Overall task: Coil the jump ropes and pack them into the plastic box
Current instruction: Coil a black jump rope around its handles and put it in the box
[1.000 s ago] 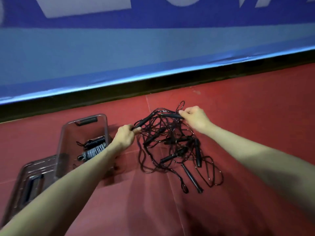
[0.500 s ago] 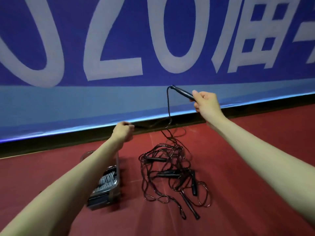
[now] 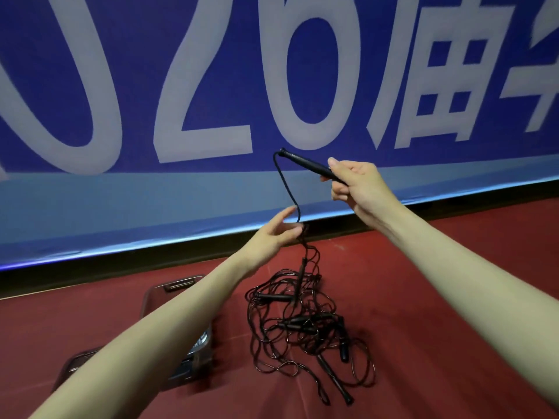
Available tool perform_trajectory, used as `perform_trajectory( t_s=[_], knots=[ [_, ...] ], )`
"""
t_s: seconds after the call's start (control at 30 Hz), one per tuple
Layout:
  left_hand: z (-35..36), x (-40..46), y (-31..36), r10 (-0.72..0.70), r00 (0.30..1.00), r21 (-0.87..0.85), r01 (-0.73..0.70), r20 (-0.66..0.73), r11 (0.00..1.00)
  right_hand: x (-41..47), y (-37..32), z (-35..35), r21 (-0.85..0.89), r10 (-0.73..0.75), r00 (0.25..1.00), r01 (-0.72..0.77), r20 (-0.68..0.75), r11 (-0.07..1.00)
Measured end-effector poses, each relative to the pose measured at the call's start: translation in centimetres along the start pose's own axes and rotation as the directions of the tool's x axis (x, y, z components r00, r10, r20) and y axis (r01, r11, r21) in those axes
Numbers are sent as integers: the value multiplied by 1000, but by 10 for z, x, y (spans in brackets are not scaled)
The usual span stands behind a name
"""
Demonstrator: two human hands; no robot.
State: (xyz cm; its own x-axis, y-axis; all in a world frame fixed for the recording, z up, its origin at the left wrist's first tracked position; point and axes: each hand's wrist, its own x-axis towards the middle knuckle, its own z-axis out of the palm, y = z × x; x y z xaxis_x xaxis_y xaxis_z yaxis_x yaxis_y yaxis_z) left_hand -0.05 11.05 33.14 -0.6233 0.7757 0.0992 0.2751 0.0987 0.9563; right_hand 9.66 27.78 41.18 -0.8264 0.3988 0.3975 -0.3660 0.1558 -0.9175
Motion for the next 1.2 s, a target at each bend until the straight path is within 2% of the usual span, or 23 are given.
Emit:
perform_trajectory(
  t_s=[0.07, 0.1, 0.13, 0.17, 0.2, 0.23, 0.27, 0.3, 0.33, 0.4, 0.47, 0.53, 0.6, 0.73, 0.83, 0.9, 0.93, 1.0, 1.03, 1.1, 1.2],
  knots=[
    [6, 1, -12, -28, 999, 133, 23, 40, 991, 0, -6, 1, 75, 11, 1000, -12, 14, 997],
    [10, 2, -18, -17, 999, 186, 22, -27, 982, 0, -9, 0, 100, 15, 1000, -17, 23, 995],
    [11, 2, -25, 13, 986, 199, 21, -169, 980, 0, -11, 1, 114, 18, 999, -22, 32, 993],
    [12, 2, -28, 46, 936, 175, 17, -349, 984, -1, -12, 1, 122, 23, 999, -27, 39, 992],
    [10, 2, -28, 58, 855, 136, 14, -515, 991, -1, -12, 2, 131, 27, 999, -32, 45, 991],
    [7, 2, -27, 51, 788, 84, 1, -614, 996, -2, -12, 3, 141, 29, 998, -36, 51, 989],
    [3, 2, -26, 51, 756, 51, -24, -652, 998, -2, -11, 4, 152, 29, 998, -38, 57, 988],
    [-1, 3, -27, 55, 757, 42, -37, -651, 998, -2, -11, 5, 166, 29, 998, -39, 61, 985],
    [-4, 4, -28, 65, 779, 71, -25, -624, 997, -2, -10, 6, 182, 30, 998, -41, 63, 982],
    [-8, 5, -34, 45, 849, 229, 91, -527, 969, -1, -9, 7, 219, 34, 998, -45, 55, 975],
    [-13, 7, -48, -65, 894, 349, 239, -444, 906, 0, -11, 6, 278, 45, 999, -52, 29, 959],
    [-23, 7, -69, -172, 909, 485, 354, -380, 800, 2, -11, 1, 358, 72, 997, -61, -17, 932],
    [-32, 7, -88, -225, 915, 583, 388, -334, 714, 4, -11, -6, 424, 103, 993, -66, -63, 903],
    [-38, 6, -109, -280, 922, 616, 388, -269, 686, 6, -3, -16, 493, 153, 982, -81, -108, 866],
    [-32, 7, -102, -259, 919, 663, 394, -297, 637, 4, 4, -18, 476, 169, 981, -104, -96, 873],
    [-24, 11, -91, -204, 925, 626, 368, -320, 687, 2, 6, -15, 454, 169, 984, -123, -63, 882],
    [-19, 13, -85, -148, 939, 565, 307, -310, 766, 1, 5, -13, 442, 166, 985, -131, -40, 887],
    [-4, 16, -65, -40, 967, 360, 131, -250, 924, -1, 2, -9, 431, 159, 987, -145, 5, 891],
    [4, 17, -55, -13, 980, 254, 64, -199, 965, -1, 1, -7, 432, 157, 987, -152, 24, 889],
    [13, 21, -48, 6, 997, 142, 4, -70, 990, -2, -1, -5, 425, 154, 987, -161, 51, 891],
    [25, 18, -64, -77, 991, 278, 43, 112, 960, -4, -1, -6, 442, 163, 986, -167, 48, 881]
  ],
)
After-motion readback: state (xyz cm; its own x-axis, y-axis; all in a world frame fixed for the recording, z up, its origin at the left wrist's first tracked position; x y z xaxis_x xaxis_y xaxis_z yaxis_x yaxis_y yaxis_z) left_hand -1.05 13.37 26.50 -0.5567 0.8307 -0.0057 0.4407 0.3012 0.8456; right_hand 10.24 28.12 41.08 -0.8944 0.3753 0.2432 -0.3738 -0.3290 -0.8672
